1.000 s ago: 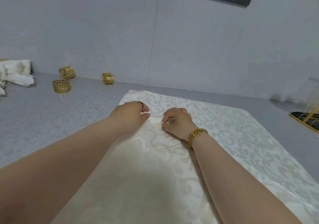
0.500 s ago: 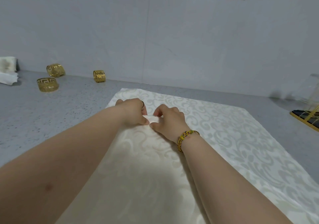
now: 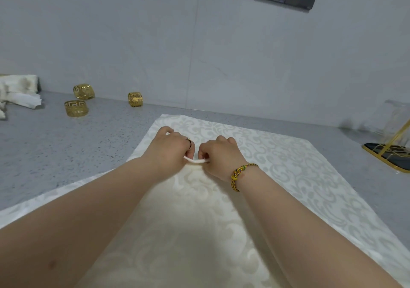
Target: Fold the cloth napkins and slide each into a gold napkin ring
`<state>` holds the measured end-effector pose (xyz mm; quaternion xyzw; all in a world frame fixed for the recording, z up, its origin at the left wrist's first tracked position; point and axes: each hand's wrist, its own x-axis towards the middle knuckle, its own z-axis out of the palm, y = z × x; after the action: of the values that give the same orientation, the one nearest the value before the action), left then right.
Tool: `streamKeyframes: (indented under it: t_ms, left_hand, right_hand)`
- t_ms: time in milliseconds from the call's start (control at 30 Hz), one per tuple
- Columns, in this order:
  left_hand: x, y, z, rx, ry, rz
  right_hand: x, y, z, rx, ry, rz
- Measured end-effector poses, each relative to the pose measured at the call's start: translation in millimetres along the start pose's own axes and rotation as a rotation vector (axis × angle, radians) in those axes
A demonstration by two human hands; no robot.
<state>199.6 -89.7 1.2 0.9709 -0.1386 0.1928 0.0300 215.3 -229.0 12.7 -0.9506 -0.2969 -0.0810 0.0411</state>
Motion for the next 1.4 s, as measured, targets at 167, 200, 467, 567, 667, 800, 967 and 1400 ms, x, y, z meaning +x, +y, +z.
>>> streamKeyframes:
  t_ms: [167,200,467,567,667,800,967,1400]
  left_hand:
    - [-6.2,-5.7,0.8,-0.020,-0.125,0.007]
    - [-6.4,-6.6,0.1,-0.046,-0.149,-0.006]
    - [0.5,-11.3,-16.3,-0.263,-0.411,-0.143]
    - [4.7,-15.5,-12.1,-0.318,-0.443,-0.150]
    - [8.8,-17.1,-11.0,-0.421,-0.470,-0.177]
    - [10.2,-17.7,-13.5,-0.427,-0.524,-0.235]
    - [1.8,-3.2,-20.4,-0.164,-0.413,-0.172]
    - [-51.7,10.5,-20.9,0.135,-0.089,0.034]
  right_hand:
    - [-11.4,-1.7,-3.2,0.029,-0.102,0.015]
    - [-12.9,-0.8,-4.5,0.065,-0.124,0.036]
    - [-10.4,4.9,-8.9,0.208,-0.206,0.154]
    - [-6.6,8.2,-7.0,0.246,-0.197,0.166]
    - [-3.0,7.8,-8.9,0.226,-0.253,0.167]
    - [3.4,4.7,-15.9,0.198,-0.331,0.185]
    - [-0.9,-8.0,-19.3,0.041,-0.256,0.082]
    - [-53.2,-19.9,-4.7,-0.065,-0.028,-0.078]
